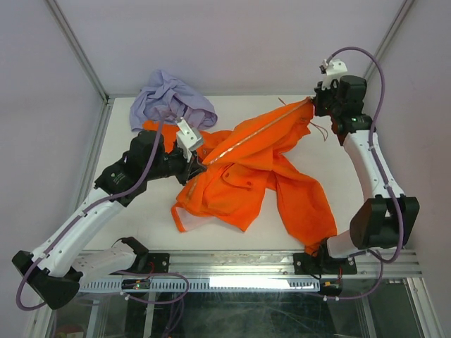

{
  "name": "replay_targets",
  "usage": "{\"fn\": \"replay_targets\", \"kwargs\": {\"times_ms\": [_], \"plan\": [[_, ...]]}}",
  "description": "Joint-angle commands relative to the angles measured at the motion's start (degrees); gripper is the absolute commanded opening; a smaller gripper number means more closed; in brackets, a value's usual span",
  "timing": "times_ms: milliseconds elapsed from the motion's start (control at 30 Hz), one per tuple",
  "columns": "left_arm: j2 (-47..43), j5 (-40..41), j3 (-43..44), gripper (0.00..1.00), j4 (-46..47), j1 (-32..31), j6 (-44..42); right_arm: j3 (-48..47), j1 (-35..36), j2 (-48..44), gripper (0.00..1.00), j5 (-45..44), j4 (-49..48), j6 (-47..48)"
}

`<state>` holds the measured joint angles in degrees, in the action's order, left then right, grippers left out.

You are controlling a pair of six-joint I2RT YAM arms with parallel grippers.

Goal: Zip up the jacket

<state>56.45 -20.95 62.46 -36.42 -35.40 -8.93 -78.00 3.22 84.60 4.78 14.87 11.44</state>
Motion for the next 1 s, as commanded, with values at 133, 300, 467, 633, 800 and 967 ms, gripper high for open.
{"fn": "replay_targets", "kwargs": {"times_ms": [133,300,467,633,800,967], "plan": [[-0.86,7.31,4.30,0.00,-4.18,-0.36,-2.36,-6.24,-11.54,-9.11,0.00,-5.41,-3.62,3.33],[-0.43,10.88,4.08,0.26,0.72,-0.34,2.44,1.11,-11.55,-19.64,0.01,4.66,-1.58,-2.09],[-3.62,15.32,4.46,0.62,3.36,-0.37,8.60,13.26,-11.57,-34.72,0.56,5.73,-5.43,-10.48],[-9.29,23.42,4.68,0.97,4.56,-0.41,13.79,17.07,-11.49,-44.22,0.82,3.90,-0.78,-13.10],[-16.25,33.35,2.41,0.99,4.61,-0.42,16.79,20.18,-10.53,-52.85,0.93,-2.98,5.95,-15.78],[-26.29,43.95,-3.56,0.99,6.48,-0.38,21.26,24.01,-10.52,-62.58,0.99,-6.05,10.39,-17.05]]}}
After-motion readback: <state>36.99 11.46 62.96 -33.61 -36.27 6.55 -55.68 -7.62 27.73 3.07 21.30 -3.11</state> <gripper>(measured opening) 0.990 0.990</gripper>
